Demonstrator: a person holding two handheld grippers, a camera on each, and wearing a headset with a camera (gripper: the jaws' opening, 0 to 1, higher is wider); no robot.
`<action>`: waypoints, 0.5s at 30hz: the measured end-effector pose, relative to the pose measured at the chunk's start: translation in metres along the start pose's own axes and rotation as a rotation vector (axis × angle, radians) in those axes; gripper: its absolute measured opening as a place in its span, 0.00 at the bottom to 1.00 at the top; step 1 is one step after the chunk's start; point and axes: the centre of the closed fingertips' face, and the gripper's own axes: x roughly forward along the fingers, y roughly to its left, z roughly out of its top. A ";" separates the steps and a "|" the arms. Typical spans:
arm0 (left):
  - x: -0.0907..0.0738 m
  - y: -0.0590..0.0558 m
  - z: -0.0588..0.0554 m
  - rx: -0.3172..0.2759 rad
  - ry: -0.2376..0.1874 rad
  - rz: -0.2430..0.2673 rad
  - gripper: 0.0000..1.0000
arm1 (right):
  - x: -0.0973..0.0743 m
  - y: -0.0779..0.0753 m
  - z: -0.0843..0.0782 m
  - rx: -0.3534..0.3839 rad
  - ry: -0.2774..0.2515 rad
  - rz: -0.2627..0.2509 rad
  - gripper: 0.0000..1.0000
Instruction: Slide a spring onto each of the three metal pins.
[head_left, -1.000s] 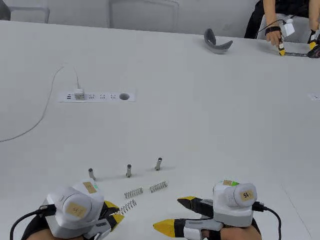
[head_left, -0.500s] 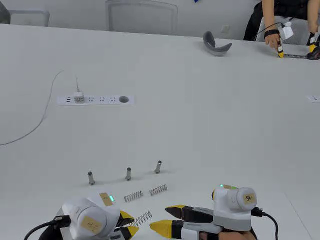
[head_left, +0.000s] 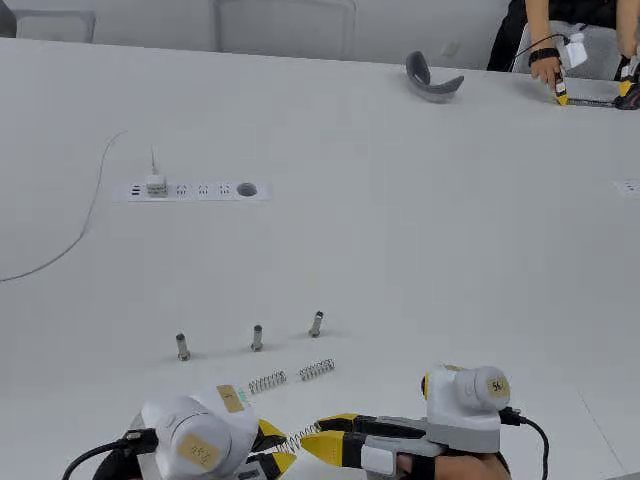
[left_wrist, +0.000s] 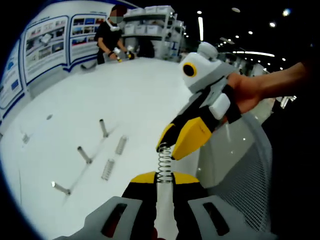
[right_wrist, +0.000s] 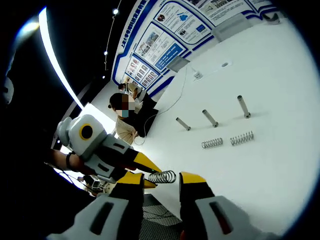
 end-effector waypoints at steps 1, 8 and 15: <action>0.000 -0.001 0.000 0.002 0.000 -0.003 0.11 | 0.000 0.001 -0.001 0.001 0.003 0.003 0.28; -0.001 -0.004 0.001 0.033 0.005 -0.014 0.11 | 0.001 0.005 0.001 0.022 0.000 0.022 0.21; -0.002 -0.005 -0.001 0.059 0.015 -0.022 0.10 | 0.001 0.012 -0.001 0.029 0.017 0.049 0.14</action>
